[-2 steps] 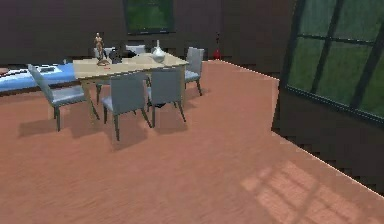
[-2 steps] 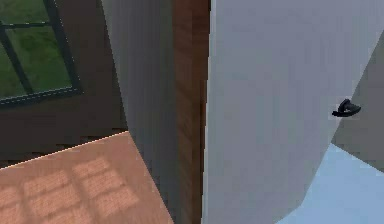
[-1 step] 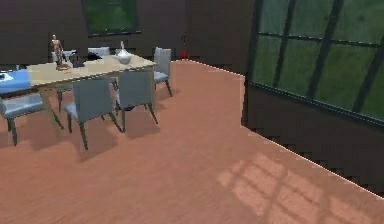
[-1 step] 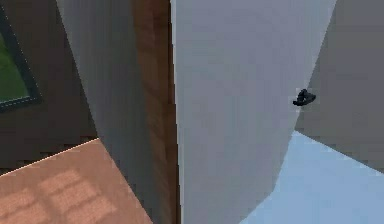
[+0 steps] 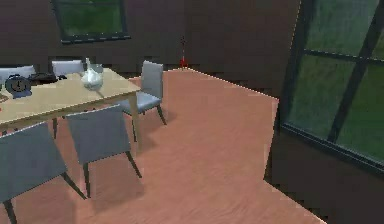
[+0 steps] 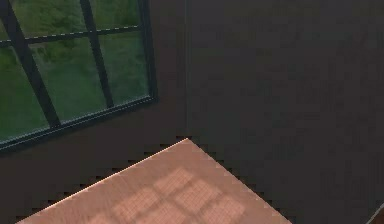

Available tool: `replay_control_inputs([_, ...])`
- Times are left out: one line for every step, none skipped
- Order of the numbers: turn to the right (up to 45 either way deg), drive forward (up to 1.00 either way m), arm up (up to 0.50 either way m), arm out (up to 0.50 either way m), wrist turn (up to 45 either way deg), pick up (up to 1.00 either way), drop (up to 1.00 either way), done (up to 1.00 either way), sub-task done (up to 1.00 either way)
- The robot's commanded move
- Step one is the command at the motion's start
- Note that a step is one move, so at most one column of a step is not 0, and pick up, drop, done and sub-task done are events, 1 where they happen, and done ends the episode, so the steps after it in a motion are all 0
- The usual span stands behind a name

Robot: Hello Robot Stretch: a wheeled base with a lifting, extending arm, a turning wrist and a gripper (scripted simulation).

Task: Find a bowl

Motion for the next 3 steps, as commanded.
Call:
replay_control_inputs([3.0, 0.0, 0.0, 0.0, 0.0, 0.0, 0.0, 0.0, 0.0])
replay_control_inputs([0.0, 1.0, 0.0, 0.0, 0.0, 0.0, 0.0, 0.0, 0.0])
replay_control_inputs([0.0, 1.0, 0.0, 0.0, 0.0, 0.0, 0.0, 0.0, 0.0])
